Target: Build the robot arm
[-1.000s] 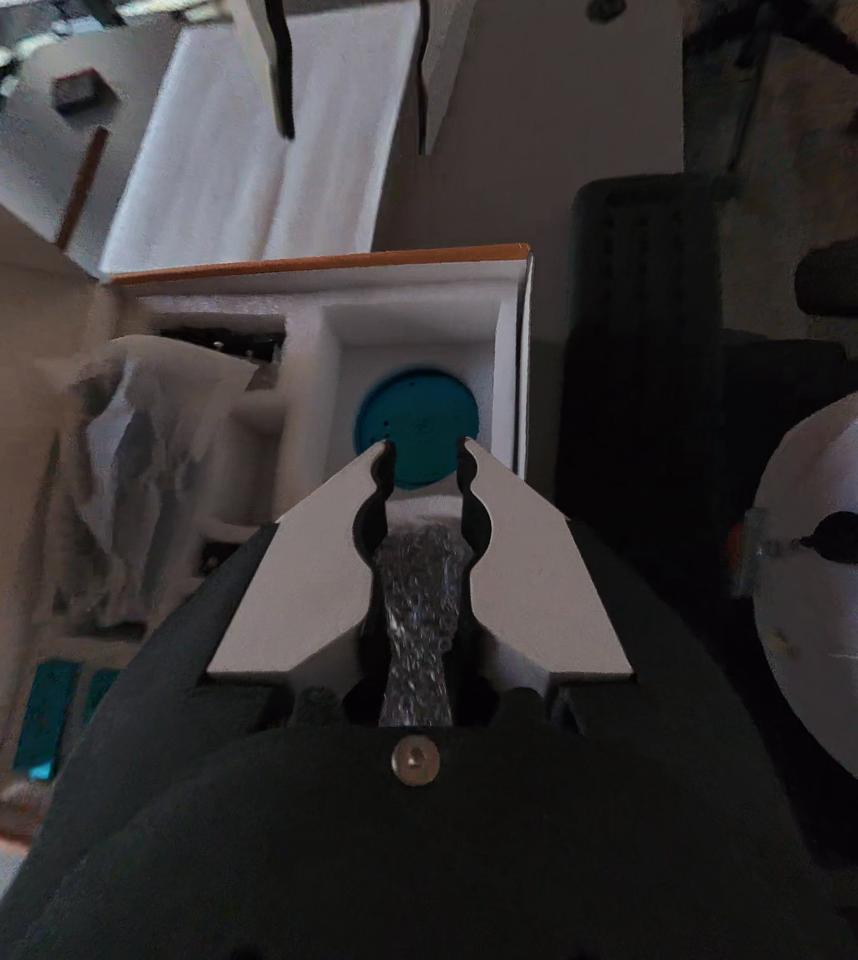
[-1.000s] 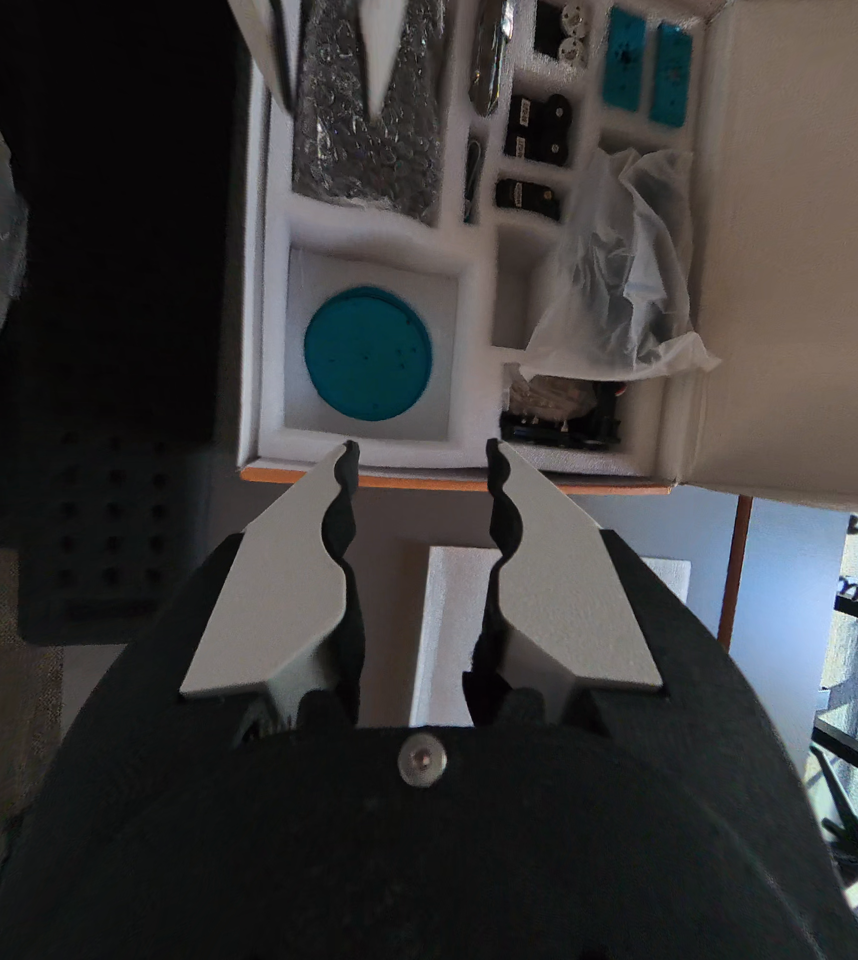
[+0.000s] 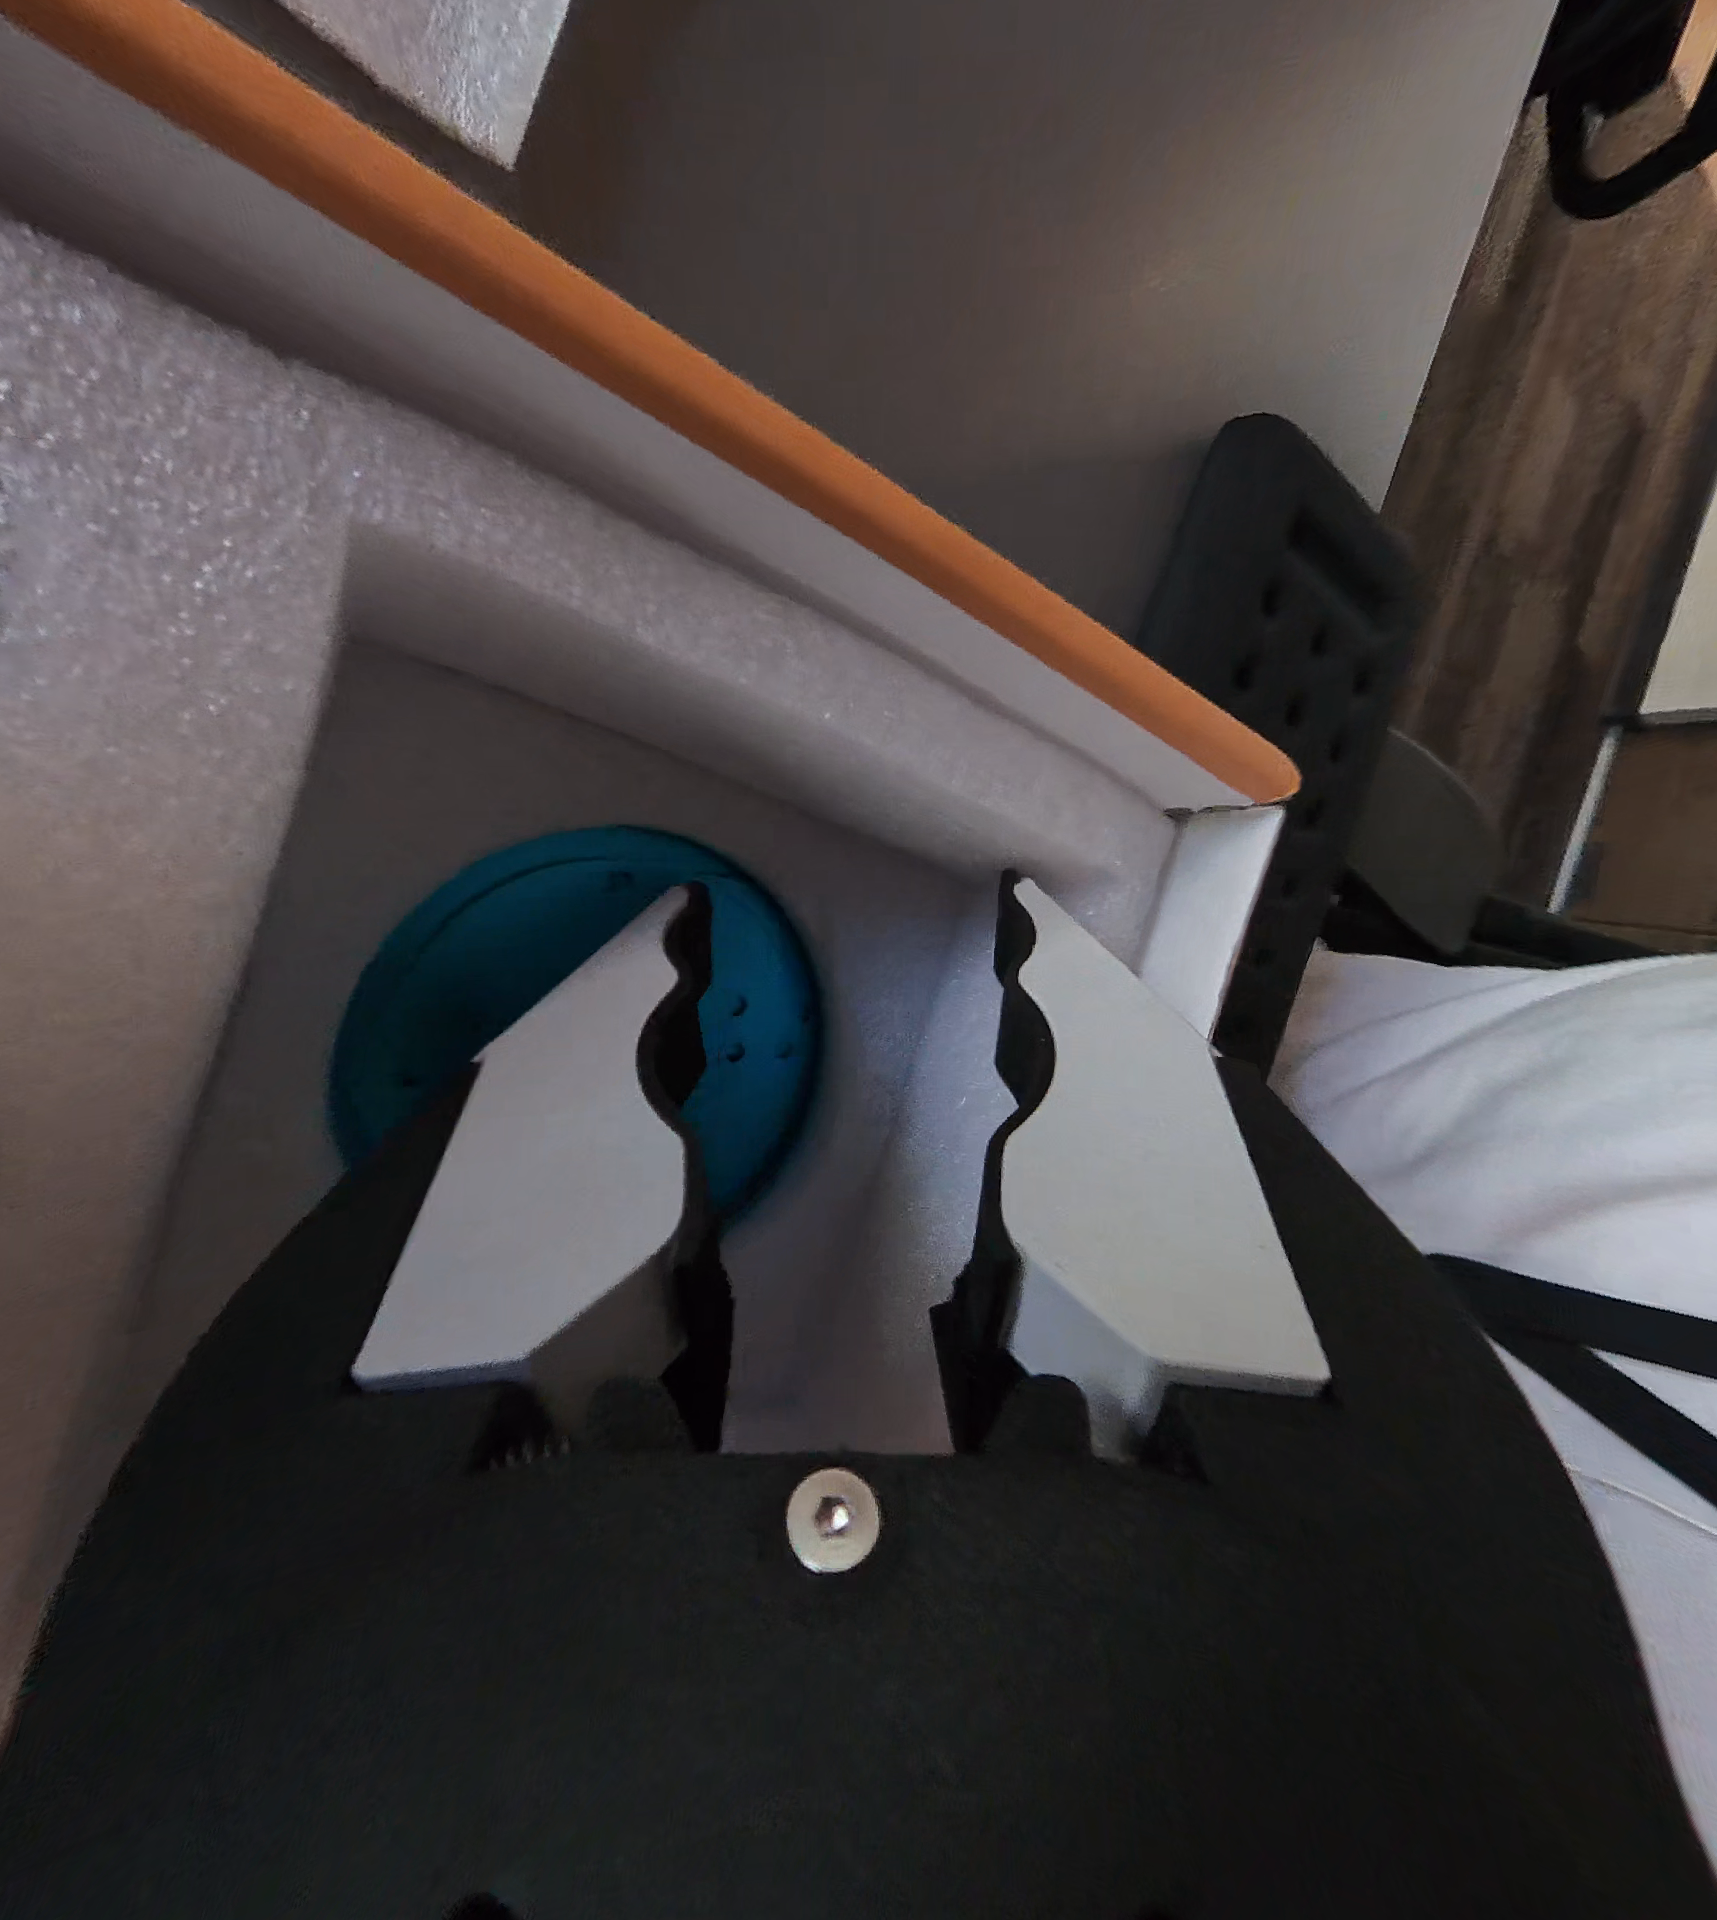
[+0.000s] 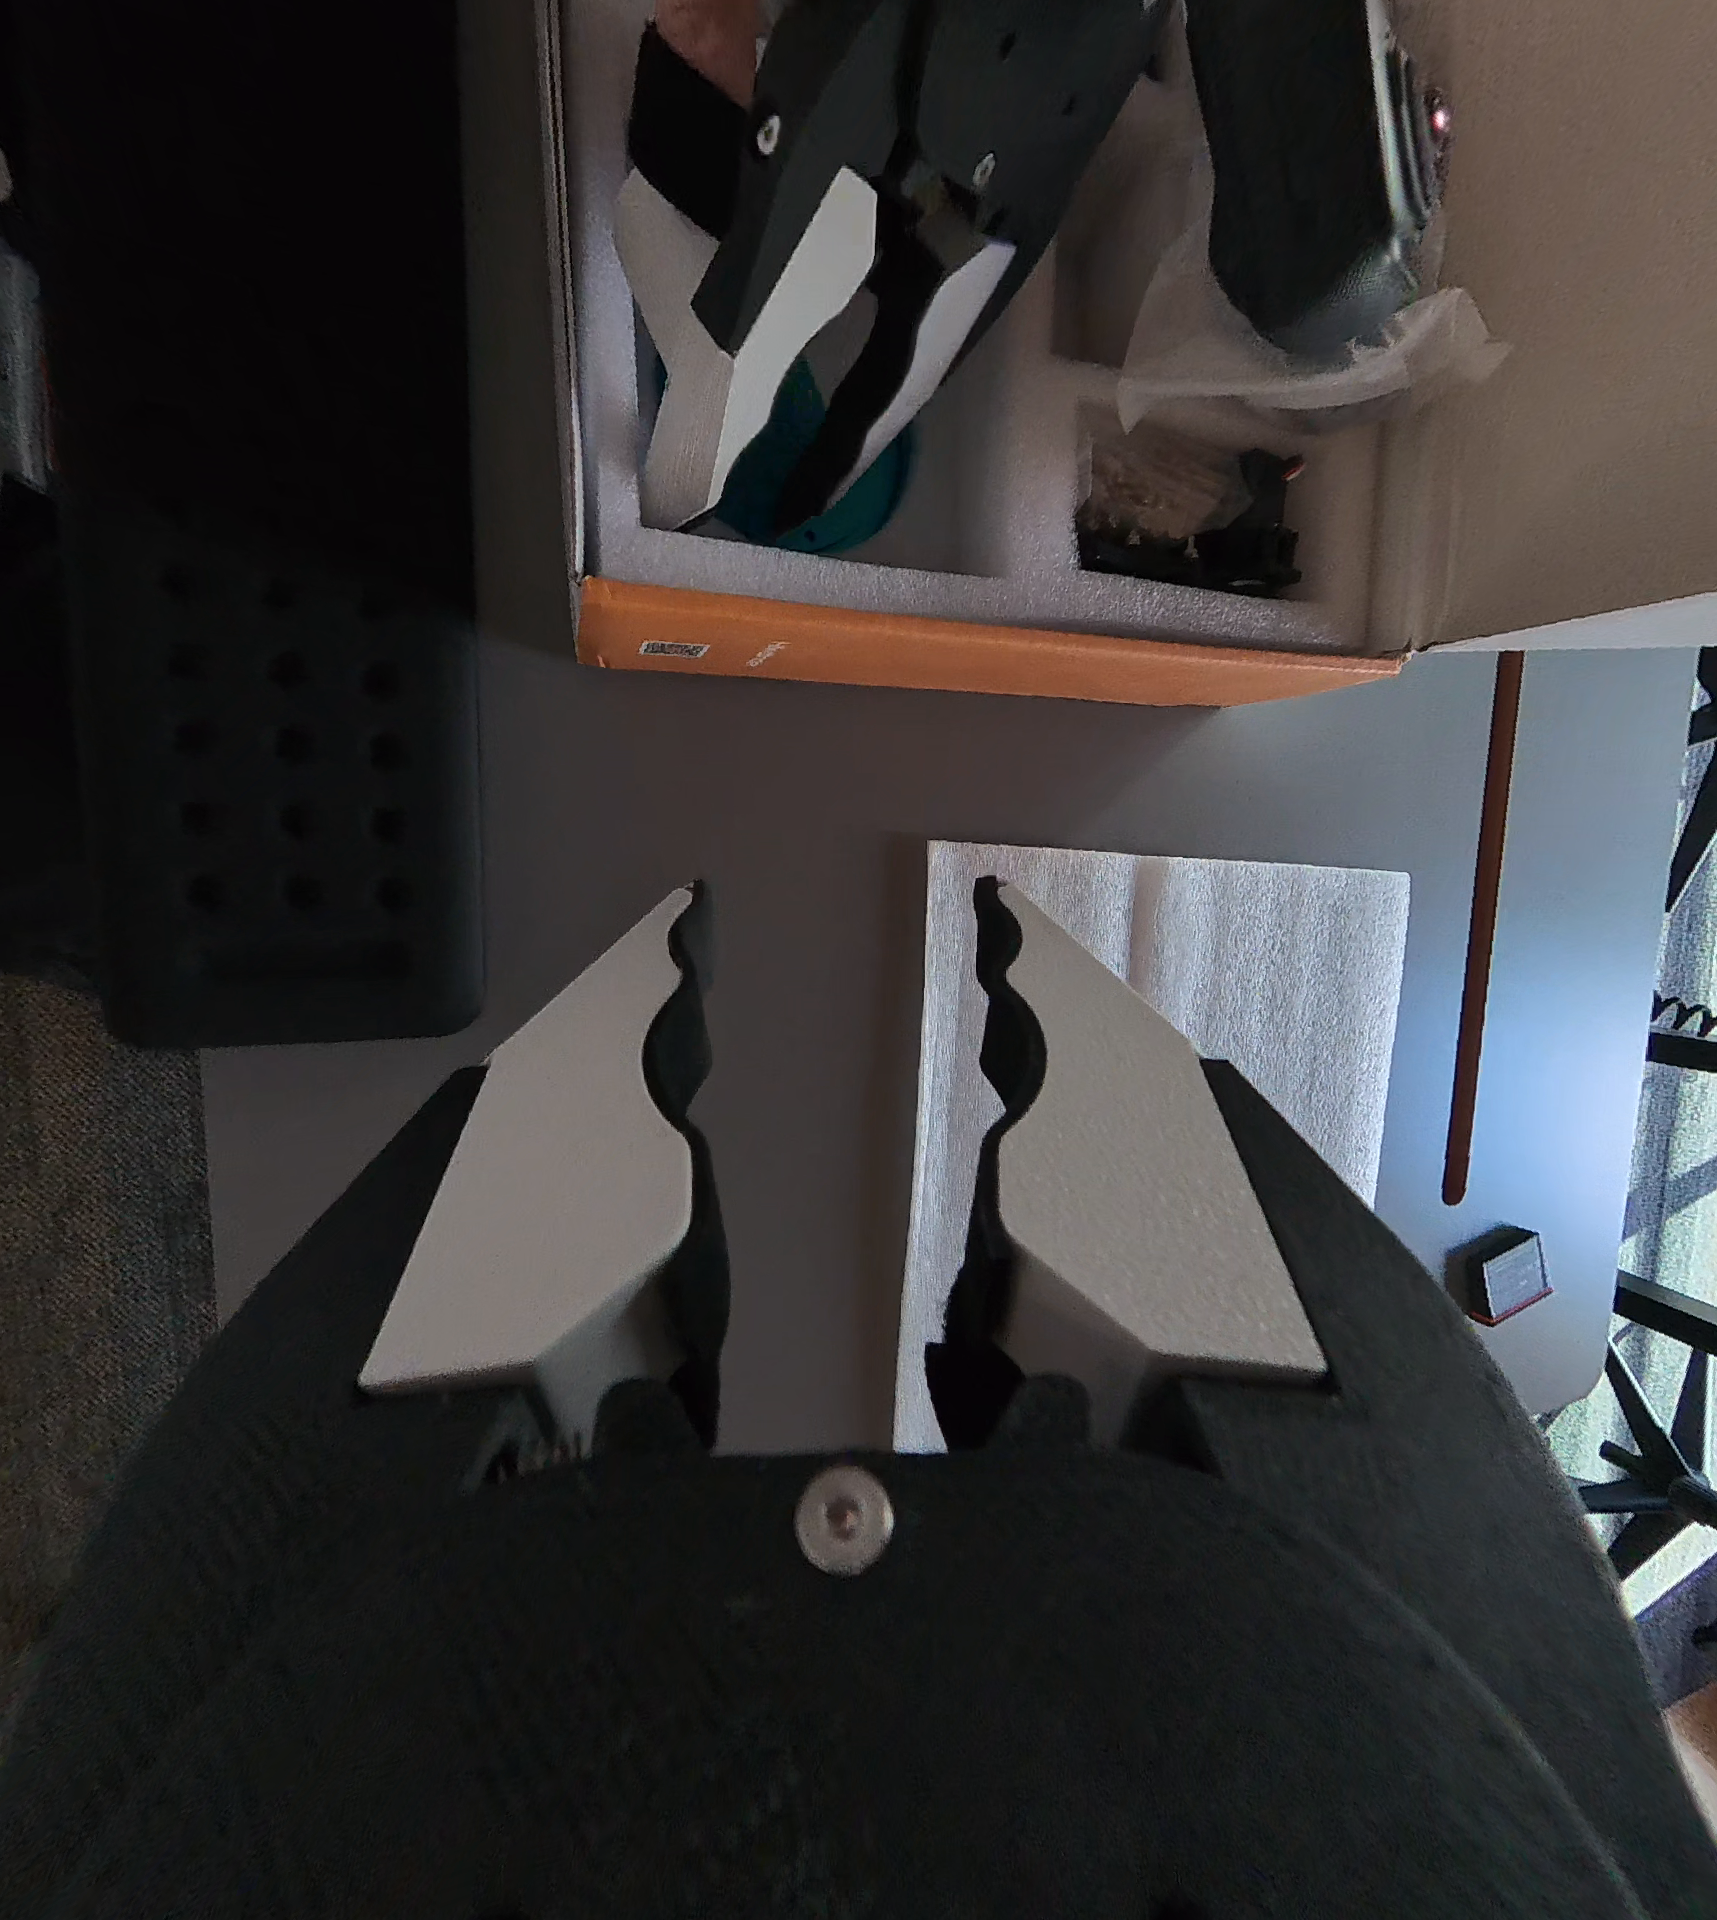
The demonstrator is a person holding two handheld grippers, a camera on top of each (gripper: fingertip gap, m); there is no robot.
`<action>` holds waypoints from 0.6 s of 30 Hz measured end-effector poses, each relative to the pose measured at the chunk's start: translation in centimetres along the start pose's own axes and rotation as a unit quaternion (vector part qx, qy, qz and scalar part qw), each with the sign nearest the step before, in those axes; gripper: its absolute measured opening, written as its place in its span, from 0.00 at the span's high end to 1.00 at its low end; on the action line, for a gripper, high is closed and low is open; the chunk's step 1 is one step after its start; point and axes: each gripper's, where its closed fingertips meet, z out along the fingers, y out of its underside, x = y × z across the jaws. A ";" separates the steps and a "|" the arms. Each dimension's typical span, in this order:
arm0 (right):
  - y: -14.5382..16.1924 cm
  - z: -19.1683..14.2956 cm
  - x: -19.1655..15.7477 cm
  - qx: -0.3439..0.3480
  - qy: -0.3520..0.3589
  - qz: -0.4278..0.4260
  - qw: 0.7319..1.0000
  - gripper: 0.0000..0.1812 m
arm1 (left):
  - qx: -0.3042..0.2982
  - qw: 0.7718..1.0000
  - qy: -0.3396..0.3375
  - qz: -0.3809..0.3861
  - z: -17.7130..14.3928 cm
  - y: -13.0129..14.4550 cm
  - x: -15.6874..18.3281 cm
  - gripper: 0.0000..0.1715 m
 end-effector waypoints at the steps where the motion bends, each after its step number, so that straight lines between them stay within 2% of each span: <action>1: 0.1 -0.1 0.1 -0.001 0.002 -0.001 1.000 0.72 | -0.003 1.000 -0.006 0.007 -0.1 0.1 0.0 0.71; 7: 0.0 -0.3 0.4 0.001 0.009 -0.007 1.000 0.72 | -0.023 0.999 -0.030 0.026 0.0 0.4 -0.2 0.74; 10: 0.1 -0.3 0.4 -0.003 0.011 -0.011 1.000 0.72 | -0.036 0.997 -0.054 0.030 0.3 0.5 -0.7 0.71; 13: 0.1 -0.2 0.5 -0.007 0.014 -0.016 1.000 0.72 | -0.045 0.997 -0.064 0.029 0.5 0.3 -0.9 0.72; 15: 0.0 -0.2 0.6 -0.008 0.015 -0.018 1.000 0.72 | -0.049 0.996 -0.069 0.036 0.3 0.1 -1.3 0.78; 16: 0.0 -0.2 0.6 -0.008 0.016 -0.019 1.000 0.72 | -0.048 0.995 -0.077 0.038 0.1 -0.1 -1.7 0.78; 18: -0.1 -0.3 0.5 -0.009 0.017 -0.022 1.000 0.72 | -0.052 0.997 -0.041 0.025 0.2 0.2 -0.9 0.74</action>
